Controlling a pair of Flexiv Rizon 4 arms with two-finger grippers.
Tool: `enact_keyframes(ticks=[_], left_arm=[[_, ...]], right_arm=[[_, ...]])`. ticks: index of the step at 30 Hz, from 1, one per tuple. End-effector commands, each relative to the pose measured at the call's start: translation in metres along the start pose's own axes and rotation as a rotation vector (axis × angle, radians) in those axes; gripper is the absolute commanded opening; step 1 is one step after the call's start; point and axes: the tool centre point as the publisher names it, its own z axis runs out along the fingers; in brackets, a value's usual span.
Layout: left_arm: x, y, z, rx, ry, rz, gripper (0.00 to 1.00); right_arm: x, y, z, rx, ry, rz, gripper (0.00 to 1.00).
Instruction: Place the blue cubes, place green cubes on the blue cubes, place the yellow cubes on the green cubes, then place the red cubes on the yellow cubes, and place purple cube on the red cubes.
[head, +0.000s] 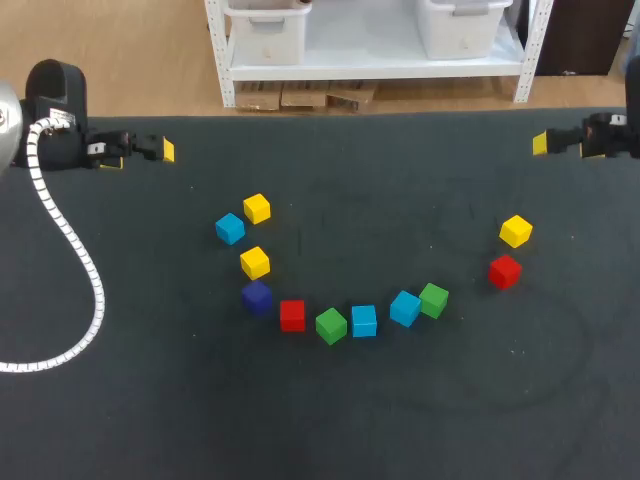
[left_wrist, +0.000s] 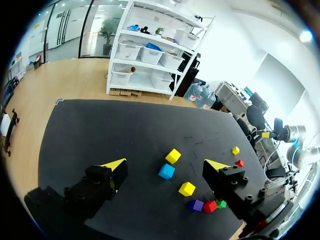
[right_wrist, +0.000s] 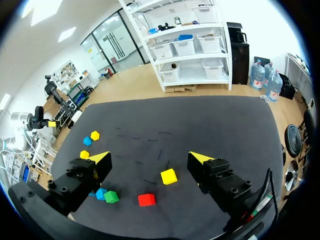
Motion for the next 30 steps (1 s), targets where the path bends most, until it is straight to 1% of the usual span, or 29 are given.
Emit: enact_keyframes(ticks=[1, 7, 11, 12, 14, 15, 18, 21, 23, 26, 30], left_arm=[[0.002, 0.003, -0.001, 0.016, -0.007, 0.003, 1.00], [0.002, 0.003, -0.001, 0.016, -0.007, 0.003, 1.00], [0.002, 0.003, -0.001, 0.016, -0.007, 0.003, 1.00], [0.002, 0.003, -0.001, 0.016, -0.007, 0.003, 1.00], [0.002, 0.003, -0.001, 0.016, -0.007, 0.003, 1.00], [0.002, 0.003, -0.001, 0.016, -0.007, 0.003, 1.00], [0.002, 0.003, -0.001, 0.016, -0.007, 0.003, 1.00], [0.002, 0.003, -0.001, 0.016, -0.007, 0.003, 1.00], [0.002, 0.003, -0.001, 0.016, -0.007, 0.003, 1.00], [0.002, 0.003, -0.001, 0.016, -0.007, 0.003, 1.00], [0.002, 0.003, -0.001, 0.016, -0.007, 0.003, 1.00]], right_arm=[[0.000, 0.002, 0.000, 0.005, 0.012, -0.012, 1.00], [0.006, 0.015, 0.006, -0.002, 0.049, -0.065, 1.00], [0.015, 0.033, 0.014, -0.024, 0.113, -0.141, 1.00], [0.019, 0.040, 0.018, -0.029, 0.141, -0.176, 1.00], [0.032, 0.056, 0.025, -0.020, 0.203, -0.287, 1.00], [0.038, 0.062, 0.029, -0.018, 0.225, -0.315, 1.00], [0.052, 0.077, 0.036, -0.056, 0.288, -0.399, 1.00], [0.061, 0.088, 0.039, -0.096, 0.335, -0.445, 1.00], [0.070, 0.097, 0.043, -0.157, 0.383, -0.445, 1.00], [0.089, 0.111, 0.049, -0.190, 0.441, -0.505, 1.00], [0.109, 0.121, 0.060, -0.216, 0.502, -0.562, 1.00]])
